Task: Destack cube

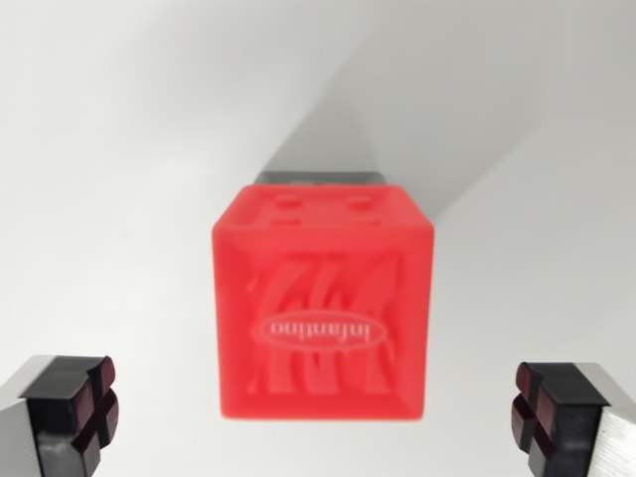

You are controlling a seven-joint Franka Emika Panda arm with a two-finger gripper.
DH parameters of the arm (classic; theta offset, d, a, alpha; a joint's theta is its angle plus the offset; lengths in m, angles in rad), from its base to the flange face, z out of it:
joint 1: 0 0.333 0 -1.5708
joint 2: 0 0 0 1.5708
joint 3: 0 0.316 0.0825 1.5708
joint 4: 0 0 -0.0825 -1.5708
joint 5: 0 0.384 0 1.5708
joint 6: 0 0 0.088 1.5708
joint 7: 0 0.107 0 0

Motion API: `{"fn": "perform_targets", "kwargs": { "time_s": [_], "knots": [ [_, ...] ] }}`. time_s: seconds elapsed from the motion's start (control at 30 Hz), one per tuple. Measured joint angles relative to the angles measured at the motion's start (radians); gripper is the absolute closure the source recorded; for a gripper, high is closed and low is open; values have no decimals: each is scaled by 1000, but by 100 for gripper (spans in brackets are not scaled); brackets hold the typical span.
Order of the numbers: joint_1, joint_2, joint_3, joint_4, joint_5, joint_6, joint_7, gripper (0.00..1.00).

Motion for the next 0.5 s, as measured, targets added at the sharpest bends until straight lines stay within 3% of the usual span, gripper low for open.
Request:
{"fn": "perform_targets", "kwargs": {
  "time_s": [0.5],
  "knots": [
    [-9,90,15,3,38,83,-27,0]
  ]
}}
